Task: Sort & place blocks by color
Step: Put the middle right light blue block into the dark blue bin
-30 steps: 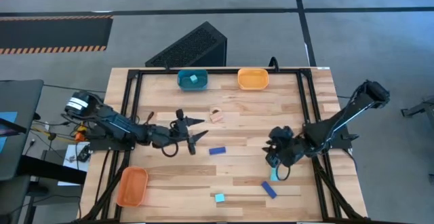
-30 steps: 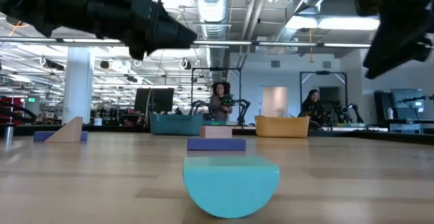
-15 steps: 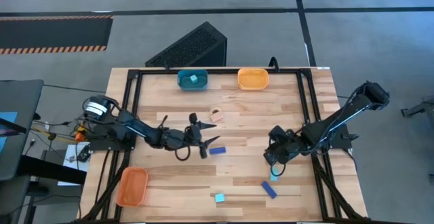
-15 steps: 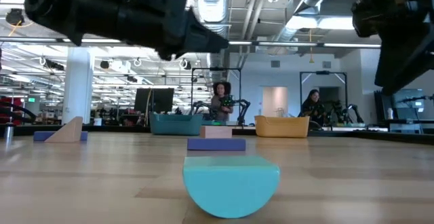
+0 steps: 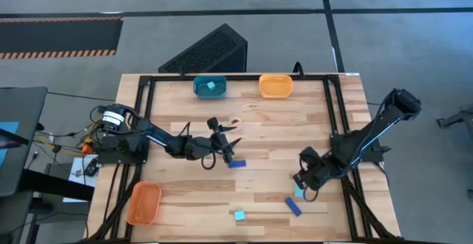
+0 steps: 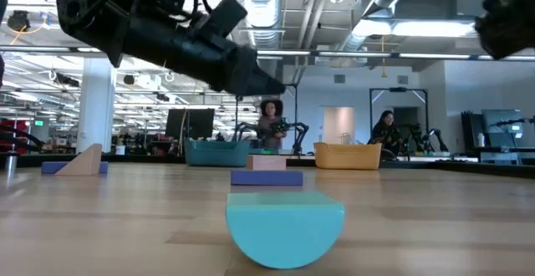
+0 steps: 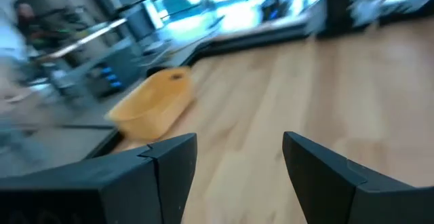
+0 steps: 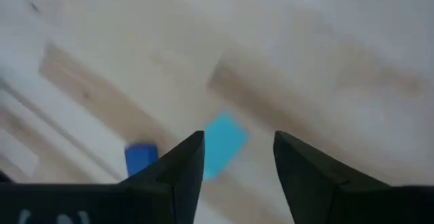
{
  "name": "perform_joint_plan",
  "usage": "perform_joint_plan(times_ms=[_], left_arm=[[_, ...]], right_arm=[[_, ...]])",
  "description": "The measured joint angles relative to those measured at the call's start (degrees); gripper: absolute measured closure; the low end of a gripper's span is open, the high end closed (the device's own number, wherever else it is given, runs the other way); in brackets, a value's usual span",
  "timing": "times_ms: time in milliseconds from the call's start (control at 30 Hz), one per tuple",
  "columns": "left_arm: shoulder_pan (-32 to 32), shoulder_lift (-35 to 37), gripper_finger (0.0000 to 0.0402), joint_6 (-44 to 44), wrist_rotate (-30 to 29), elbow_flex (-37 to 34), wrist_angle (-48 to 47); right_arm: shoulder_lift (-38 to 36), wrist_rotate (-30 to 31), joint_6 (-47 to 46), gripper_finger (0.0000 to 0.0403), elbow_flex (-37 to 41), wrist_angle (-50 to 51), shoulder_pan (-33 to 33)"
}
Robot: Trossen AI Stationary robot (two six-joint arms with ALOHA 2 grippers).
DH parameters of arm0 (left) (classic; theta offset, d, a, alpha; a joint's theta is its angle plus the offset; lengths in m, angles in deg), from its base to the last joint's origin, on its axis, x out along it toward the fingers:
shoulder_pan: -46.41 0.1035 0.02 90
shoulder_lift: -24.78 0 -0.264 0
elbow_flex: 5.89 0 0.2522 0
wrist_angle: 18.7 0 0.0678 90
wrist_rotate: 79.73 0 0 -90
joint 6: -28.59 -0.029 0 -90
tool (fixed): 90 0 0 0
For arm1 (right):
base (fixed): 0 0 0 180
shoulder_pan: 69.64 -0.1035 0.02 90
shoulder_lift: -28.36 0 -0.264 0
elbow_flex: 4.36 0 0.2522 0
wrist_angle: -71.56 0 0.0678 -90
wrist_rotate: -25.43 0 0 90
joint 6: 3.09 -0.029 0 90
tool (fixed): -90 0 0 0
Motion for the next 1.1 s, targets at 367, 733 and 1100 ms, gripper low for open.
perform_joint_plan(times_ms=[367,733,1100], left_arm=[[0.01,0.53,0.0193,-2.22,23.65,0.11,6.44],[-0.05,0.52,0.0193,-3.02,25.94,0.11,6.09],[-0.04,0.52,0.0193,-2.51,16.36,0.11,5.99]], right_arm=[[5.91,-1.53,-9.37,0.0148,0.01,-1.88,-2.76],[14.2,-2.38,-9.84,0.0147,0.0,-13.06,-3.07],[16.03,-4.92,-6.85,0.0204,0.07,-13.39,-2.58]])
